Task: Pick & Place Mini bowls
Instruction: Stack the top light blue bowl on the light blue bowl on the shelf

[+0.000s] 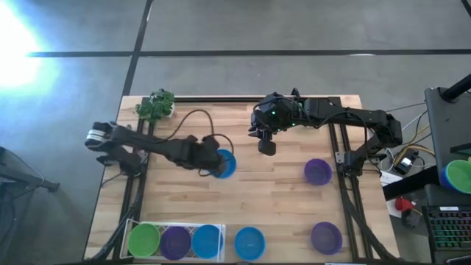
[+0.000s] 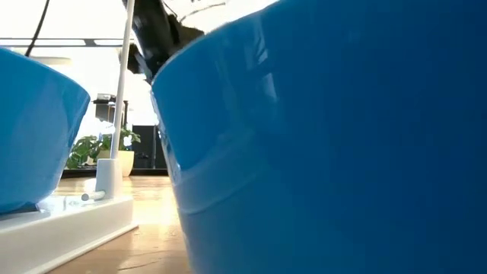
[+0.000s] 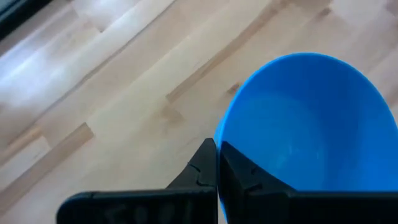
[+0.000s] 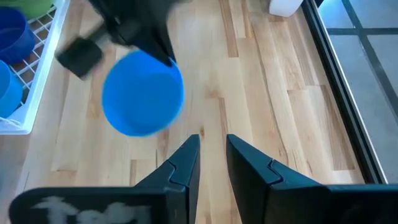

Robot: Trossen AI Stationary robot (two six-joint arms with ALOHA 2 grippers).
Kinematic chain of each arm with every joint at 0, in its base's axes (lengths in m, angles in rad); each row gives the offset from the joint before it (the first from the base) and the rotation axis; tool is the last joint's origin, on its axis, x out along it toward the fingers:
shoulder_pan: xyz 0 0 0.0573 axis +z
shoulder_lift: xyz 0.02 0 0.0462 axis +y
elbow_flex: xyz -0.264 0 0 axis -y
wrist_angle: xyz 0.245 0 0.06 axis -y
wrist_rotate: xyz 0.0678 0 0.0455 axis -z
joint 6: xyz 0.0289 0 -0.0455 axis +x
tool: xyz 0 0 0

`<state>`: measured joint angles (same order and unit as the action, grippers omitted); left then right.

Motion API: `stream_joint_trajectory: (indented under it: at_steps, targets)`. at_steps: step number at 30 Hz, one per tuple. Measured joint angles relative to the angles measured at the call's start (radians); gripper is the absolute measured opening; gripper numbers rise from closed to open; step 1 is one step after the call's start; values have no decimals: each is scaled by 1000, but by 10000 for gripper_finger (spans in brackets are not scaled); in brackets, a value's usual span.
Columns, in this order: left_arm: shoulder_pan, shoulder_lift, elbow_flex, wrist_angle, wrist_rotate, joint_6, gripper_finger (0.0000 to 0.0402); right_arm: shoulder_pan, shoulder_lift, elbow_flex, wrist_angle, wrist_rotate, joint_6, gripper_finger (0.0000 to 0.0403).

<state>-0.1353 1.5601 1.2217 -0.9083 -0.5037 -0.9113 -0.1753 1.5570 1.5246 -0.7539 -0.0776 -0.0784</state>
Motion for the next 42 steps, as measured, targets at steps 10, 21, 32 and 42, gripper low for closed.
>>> stream_joint_trajectory:
  at_steps: [10,21,32,42]
  targets:
    - [-164,-154,0,-123,19,26,0,0,0,0,1,0,-2,67]
    - [-400,-190,0,-137,102,53,0,0,0,0,2,0,-9,74]
    - [-538,-137,0,100,157,133,0,0,0,0,5,0,-34,63]
    - [-542,-20,0,199,271,148,0,0,0,0,5,-1,-34,63]
